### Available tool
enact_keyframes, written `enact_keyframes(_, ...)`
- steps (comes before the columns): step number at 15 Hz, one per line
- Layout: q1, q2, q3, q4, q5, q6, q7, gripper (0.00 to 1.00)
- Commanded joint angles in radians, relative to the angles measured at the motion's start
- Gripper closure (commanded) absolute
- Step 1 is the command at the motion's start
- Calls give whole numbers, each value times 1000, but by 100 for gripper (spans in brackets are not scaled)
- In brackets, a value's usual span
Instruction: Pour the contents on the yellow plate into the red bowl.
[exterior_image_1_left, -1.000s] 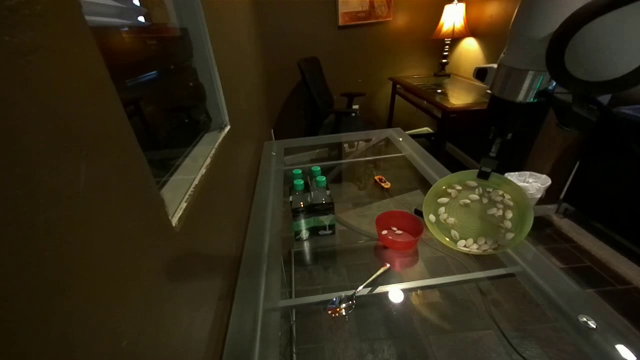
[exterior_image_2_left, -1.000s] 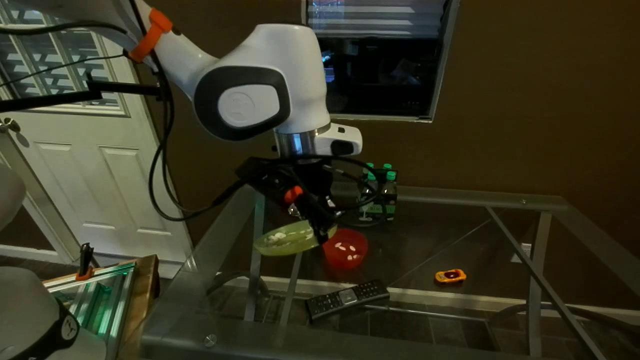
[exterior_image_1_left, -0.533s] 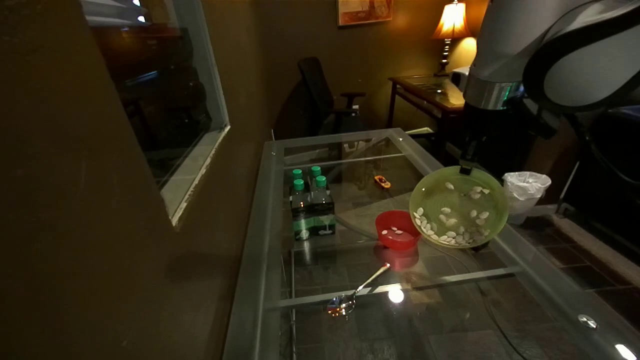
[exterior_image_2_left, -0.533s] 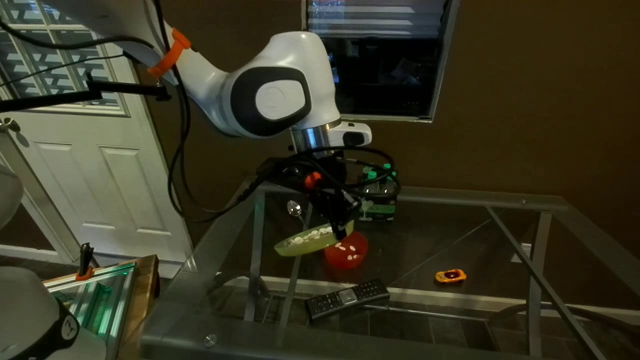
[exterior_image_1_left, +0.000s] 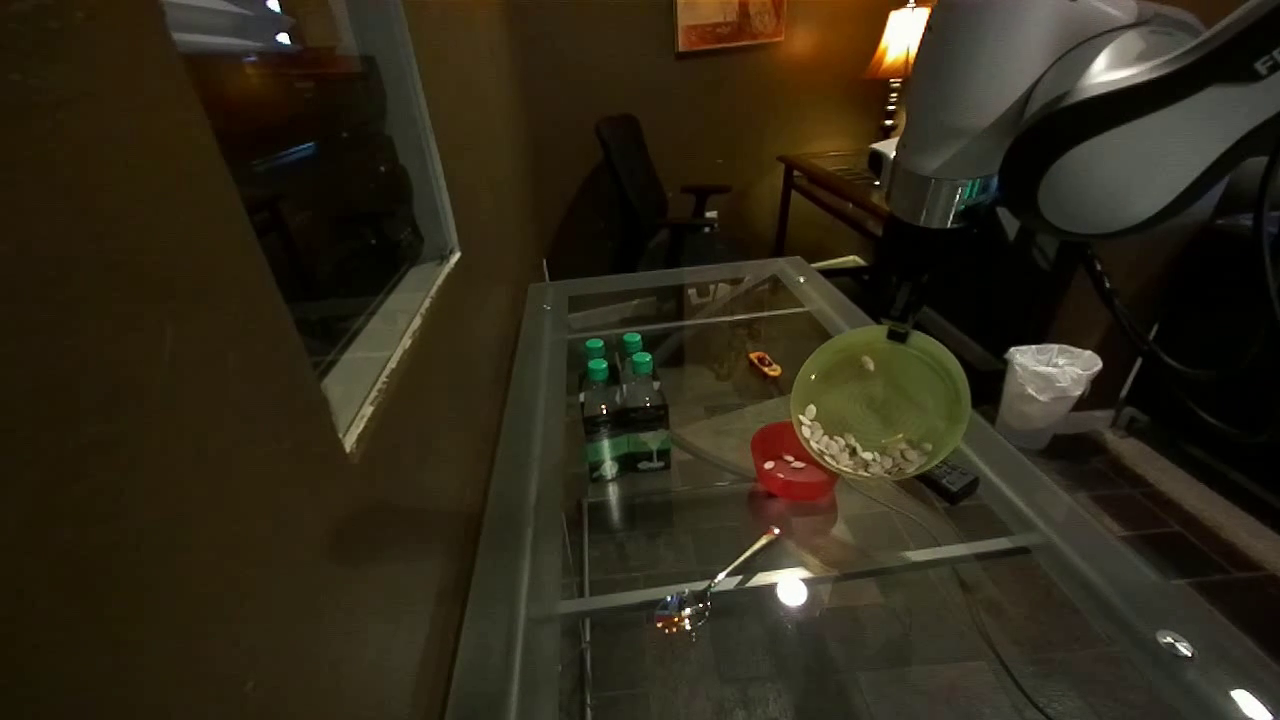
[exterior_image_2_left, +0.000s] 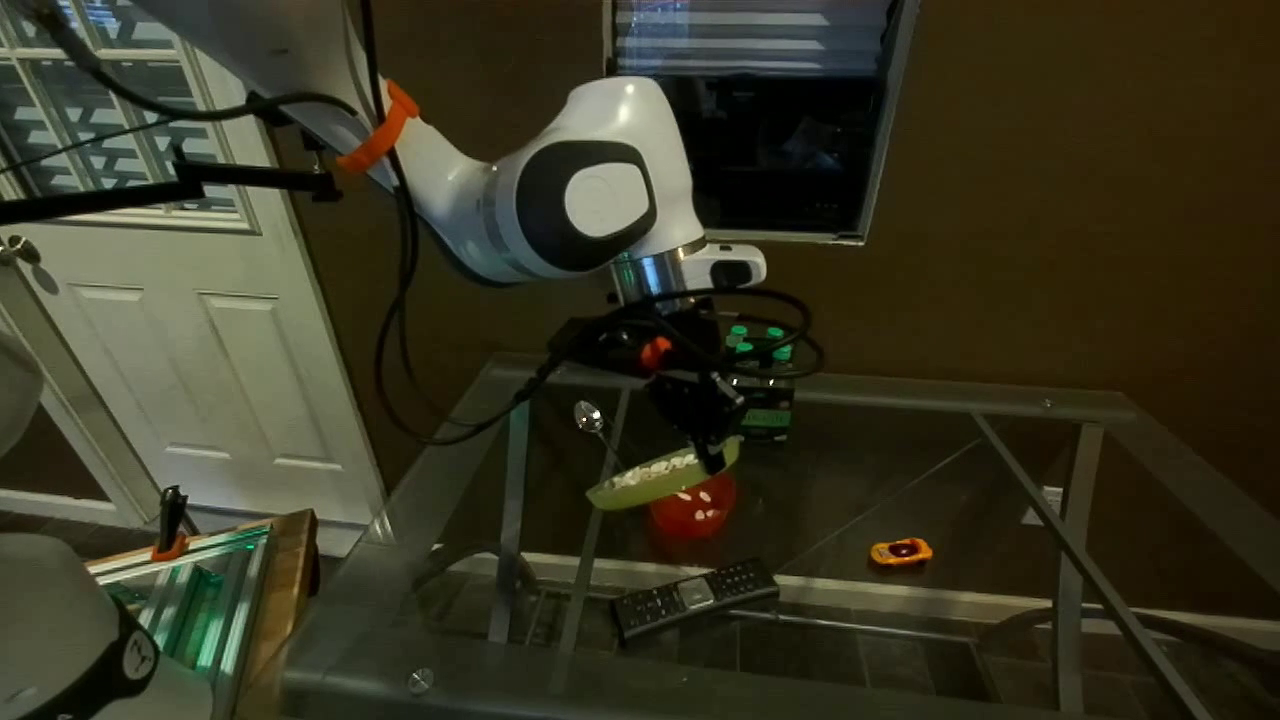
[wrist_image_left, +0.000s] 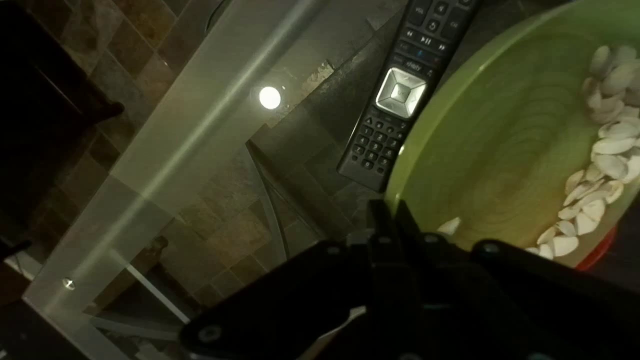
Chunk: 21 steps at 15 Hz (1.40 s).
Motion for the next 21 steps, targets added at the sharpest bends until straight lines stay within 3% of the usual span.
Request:
enact_keyframes(1,23,39,-29,45,-80,25,70,99)
enact_keyframes(9,43,72,-53,92,-201,14,198,99)
enact_keyframes(21,118,77,-26,136,-379,-162,372,99)
